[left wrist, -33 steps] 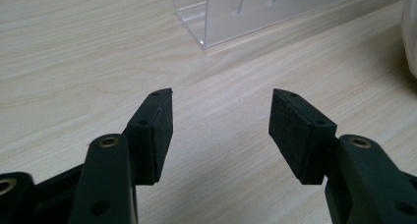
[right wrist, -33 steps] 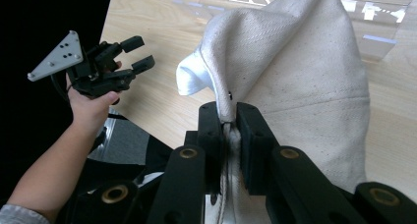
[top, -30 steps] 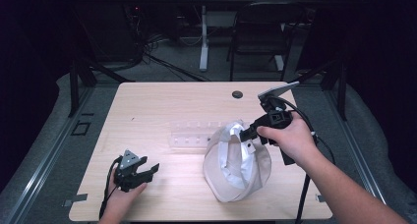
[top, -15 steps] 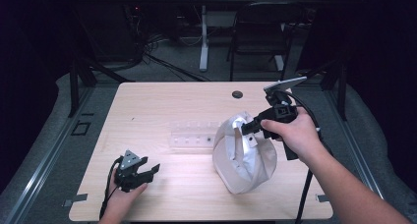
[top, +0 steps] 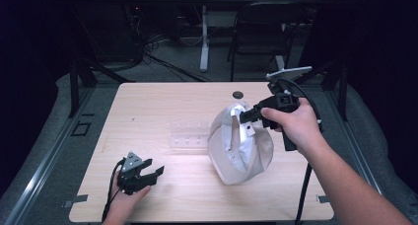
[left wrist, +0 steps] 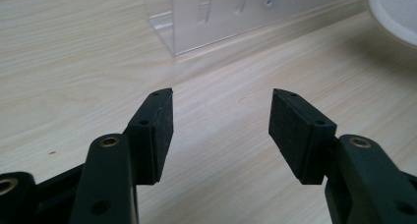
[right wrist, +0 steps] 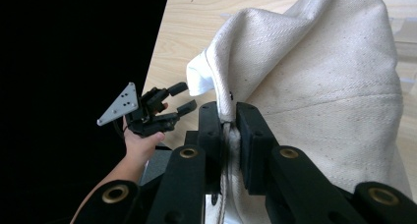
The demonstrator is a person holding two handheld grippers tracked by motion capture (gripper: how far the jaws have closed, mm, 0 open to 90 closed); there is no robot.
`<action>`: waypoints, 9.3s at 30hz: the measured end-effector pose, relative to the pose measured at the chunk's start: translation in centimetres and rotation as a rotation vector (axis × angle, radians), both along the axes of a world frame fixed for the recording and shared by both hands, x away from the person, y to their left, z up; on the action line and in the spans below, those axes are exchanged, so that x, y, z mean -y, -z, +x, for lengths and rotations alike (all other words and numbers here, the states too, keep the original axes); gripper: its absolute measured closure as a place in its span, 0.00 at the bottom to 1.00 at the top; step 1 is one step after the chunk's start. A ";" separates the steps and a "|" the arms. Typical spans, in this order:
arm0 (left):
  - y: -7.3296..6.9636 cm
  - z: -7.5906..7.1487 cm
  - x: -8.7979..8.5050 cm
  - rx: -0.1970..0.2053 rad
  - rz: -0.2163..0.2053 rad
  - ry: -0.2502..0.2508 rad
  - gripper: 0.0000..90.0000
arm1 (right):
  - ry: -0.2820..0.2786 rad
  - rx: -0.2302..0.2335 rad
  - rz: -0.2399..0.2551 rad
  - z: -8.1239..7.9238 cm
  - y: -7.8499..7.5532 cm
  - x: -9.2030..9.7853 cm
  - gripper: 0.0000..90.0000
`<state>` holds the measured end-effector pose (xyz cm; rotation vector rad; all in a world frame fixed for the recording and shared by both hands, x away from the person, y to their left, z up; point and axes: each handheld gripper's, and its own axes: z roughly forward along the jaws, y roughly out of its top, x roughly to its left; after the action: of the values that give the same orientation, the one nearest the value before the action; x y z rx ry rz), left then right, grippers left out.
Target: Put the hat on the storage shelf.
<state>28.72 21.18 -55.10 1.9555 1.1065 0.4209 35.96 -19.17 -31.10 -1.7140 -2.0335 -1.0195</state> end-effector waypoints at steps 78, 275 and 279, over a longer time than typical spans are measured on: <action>-8.2 6.8 15.3 0.143 0.159 0.222 0.91 | 0.244 0.041 0.129 9.3 -3.3 -5.4 0.91; -0.5 0.4 -0.4 0.078 0.015 -0.026 0.51 | -0.051 0.159 -0.027 -2.3 6.1 -1.4 0.68; -0.5 0.5 -0.3 0.081 0.006 -0.026 0.51 | -0.059 0.174 -0.036 -3.1 7.3 -1.3 0.68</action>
<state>29.18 21.45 -54.64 1.9143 1.0813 0.5135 32.90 -17.88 -38.42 -1.6233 -2.2074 -1.1557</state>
